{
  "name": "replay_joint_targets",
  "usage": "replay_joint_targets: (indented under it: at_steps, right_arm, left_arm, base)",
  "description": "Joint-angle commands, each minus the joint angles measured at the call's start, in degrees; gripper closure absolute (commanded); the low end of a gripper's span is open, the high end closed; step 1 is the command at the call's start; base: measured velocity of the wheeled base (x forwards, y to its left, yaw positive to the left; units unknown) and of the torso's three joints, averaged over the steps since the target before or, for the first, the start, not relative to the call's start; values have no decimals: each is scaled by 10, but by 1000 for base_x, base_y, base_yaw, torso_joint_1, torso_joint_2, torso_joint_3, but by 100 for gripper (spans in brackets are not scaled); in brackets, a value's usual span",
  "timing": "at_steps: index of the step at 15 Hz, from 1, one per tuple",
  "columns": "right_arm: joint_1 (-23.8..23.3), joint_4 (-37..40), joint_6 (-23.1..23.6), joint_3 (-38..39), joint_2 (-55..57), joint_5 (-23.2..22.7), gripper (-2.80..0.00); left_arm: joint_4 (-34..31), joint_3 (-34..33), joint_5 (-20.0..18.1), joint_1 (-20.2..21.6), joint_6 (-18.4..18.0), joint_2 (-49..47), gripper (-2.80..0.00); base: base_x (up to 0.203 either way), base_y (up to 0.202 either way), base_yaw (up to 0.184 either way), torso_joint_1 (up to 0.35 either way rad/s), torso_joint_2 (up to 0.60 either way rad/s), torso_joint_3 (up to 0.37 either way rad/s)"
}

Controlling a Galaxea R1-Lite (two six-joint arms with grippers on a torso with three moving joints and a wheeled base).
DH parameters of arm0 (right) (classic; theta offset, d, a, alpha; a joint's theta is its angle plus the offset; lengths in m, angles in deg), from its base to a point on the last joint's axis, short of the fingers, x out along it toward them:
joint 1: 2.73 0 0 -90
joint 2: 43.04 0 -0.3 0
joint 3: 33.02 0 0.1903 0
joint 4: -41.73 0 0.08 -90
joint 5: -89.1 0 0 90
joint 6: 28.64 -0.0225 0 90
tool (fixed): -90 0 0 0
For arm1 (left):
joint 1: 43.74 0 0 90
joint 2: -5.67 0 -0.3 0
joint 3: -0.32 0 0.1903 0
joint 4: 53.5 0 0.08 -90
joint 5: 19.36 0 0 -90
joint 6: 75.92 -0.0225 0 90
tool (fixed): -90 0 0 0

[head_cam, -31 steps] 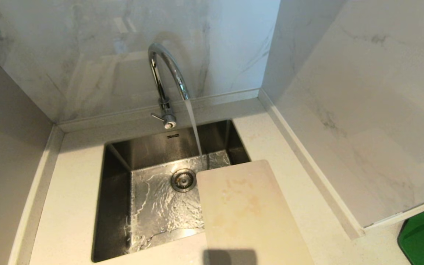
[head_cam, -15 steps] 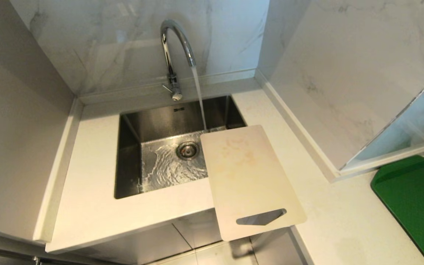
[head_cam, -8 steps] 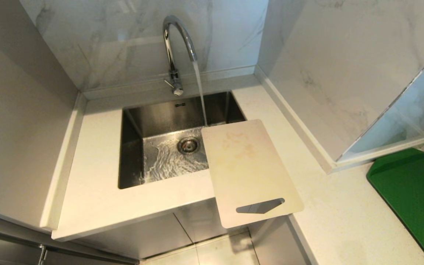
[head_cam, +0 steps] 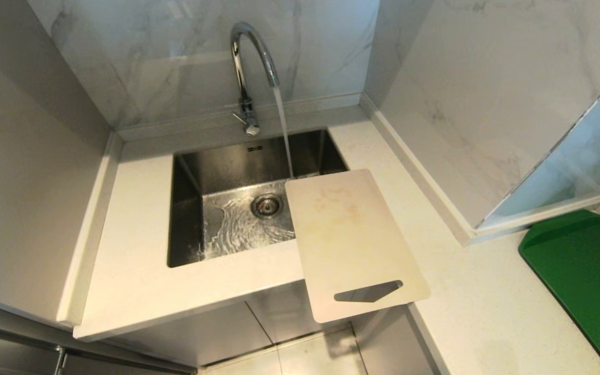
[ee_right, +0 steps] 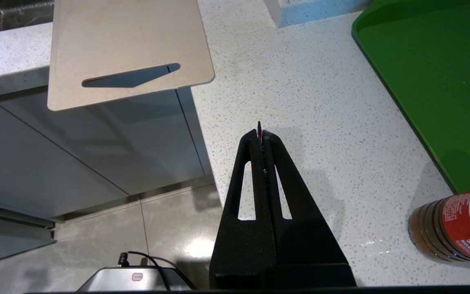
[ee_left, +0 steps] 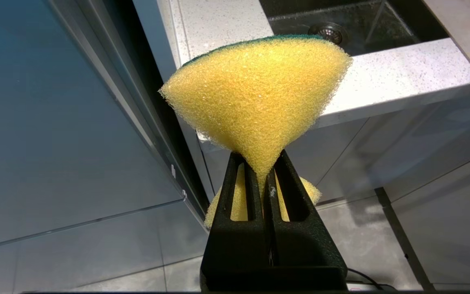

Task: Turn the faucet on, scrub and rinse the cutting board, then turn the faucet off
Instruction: Pick up the cutting board

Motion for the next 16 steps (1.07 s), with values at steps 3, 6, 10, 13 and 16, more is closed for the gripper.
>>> replay_joint_targets:
  at_steps: [3, 6, 10, 13, 16]
  right_arm:
    - [0, 9, -1, -20, 0, 5, 0]
    - [0, 170, -55, -177, 39, 0, 0]
    - [-2, 356, -176, -324, 208, -52, 0]
    - [-4, 396, -223, -349, 309, -115, 0]
    - [-4, 389, -285, -353, 411, -137, 0]
  left_arm:
    - [-1, -2, 0, 0, 0, 2, 0]
    - [0, -2, 0, 0, 0, 2, 0]
    - [0, -1, 0, 0, 0, 2, 0]
    - [0, -2, 0, 0, 0, 2, 0]
    - [0, -1, 0, 0, 0, 2, 0]
  base:
    - [0, 0, 0, 0, 0, 0]
    - [0, 0, 0, 0, 0, 0]
    - [0, 0, 0, 0, 0, 0]
    - [0, 0, 0, 0, 0, 0]
    - [0, 0, 0, 0, 0, 0]
